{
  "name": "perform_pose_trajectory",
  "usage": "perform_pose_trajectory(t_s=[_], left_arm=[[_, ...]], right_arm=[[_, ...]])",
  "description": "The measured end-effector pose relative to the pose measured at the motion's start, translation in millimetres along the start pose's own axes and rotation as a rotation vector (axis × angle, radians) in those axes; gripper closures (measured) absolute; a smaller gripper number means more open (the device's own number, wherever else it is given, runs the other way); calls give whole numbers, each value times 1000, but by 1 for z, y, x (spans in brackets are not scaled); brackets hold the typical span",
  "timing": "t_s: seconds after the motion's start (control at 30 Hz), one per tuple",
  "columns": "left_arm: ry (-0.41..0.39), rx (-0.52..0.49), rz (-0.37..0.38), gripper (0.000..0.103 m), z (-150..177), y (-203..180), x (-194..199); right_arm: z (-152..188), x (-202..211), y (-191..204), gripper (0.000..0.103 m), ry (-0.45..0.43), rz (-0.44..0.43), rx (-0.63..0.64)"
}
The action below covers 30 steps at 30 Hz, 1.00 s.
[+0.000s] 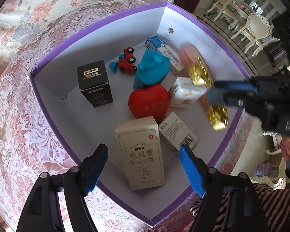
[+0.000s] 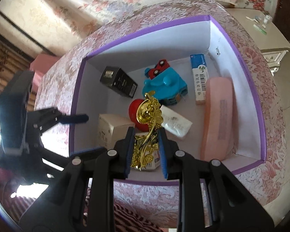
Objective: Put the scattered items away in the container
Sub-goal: 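Lower the cream box with left gripper while right lowers the gold ornament, open both, then withdraw both open tools up from the purple box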
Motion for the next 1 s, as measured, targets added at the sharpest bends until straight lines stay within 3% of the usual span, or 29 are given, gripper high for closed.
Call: perform_pose_trajectory(t_s=[0.3, 0.53, 1.0], left_arm=[[-27, 22, -8, 23, -6, 5, 4], [-36, 28, -21, 22, -10, 6, 1], [-64, 64, -34, 21, -9, 11, 9]], right_arm=[[14, -15, -4, 75, 98, 42, 82], [12, -11, -7, 75, 116, 100, 152], [7, -4, -9, 72, 107, 78, 97]])
Point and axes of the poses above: each gripper's, at about its wrist camera, not at the fingertips, and x roughly against the way its jaws point, y to its left, z to its underside, the point moved 7 cm from there along -x, roughly the way its jaws point, and after that the axes turned 2 degrees about -x, right-handed, at the moved point
